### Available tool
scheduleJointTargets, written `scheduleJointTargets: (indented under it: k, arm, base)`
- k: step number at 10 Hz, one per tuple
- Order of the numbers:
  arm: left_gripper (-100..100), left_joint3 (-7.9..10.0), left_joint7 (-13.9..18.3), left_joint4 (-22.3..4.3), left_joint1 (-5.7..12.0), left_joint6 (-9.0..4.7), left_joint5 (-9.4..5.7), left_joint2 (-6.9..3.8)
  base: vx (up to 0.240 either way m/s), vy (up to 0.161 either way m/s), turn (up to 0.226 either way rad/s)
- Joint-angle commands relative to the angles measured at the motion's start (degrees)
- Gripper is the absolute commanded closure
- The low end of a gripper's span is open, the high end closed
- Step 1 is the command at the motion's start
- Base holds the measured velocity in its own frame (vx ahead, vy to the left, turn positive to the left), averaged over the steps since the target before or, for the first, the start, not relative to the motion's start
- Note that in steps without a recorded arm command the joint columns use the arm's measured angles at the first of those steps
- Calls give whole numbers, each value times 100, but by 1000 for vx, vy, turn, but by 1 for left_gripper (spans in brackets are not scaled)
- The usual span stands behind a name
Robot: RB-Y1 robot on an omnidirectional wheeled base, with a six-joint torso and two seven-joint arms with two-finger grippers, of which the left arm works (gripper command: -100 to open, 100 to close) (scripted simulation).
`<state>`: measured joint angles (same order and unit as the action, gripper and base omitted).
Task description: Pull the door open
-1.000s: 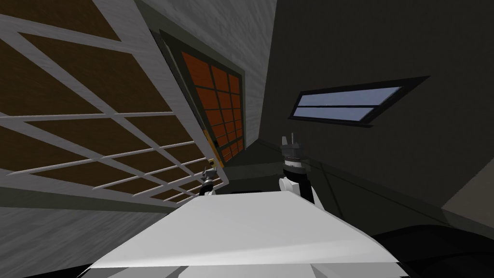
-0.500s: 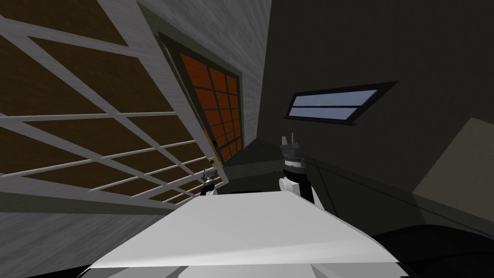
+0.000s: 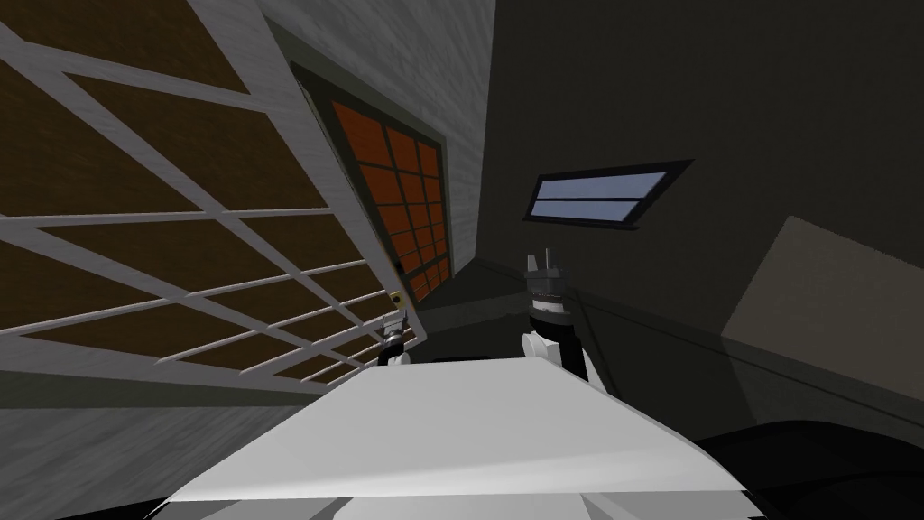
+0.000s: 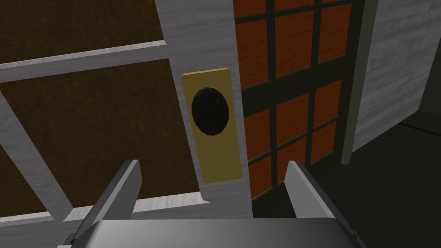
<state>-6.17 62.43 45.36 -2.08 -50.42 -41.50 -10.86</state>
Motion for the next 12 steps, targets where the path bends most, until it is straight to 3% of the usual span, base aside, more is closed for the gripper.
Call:
scheduleJointTargets:
  k: [1, 4, 5, 6, 7, 10, 12]
  arm:
    - [-100, -15, 241, 55, -14, 3, -129, 44]
    - [-100, -37, 569, 149, -41, 12, -323, 109]
    - [-100, -33, 486, 117, -31, 6, -277, 92]
    - [-100, -28, 724, 55, -100, -30, -299, -78]
    - [-100, -26, 787, 35, -120, -40, -304, -129]
    - [-100, -14, 1153, -77, -237, -103, -329, -429]
    - [-100, -9, 1297, -122, -284, -127, -339, -548]
  base:
    - [-84, 16, -81]
    - [-69, 10, -61]
    - [-31, 11, -14]
    - [136, 6, -67]
    - [212, -29, -59]
    - [192, 22, -50]
    - [117, 4, -34]
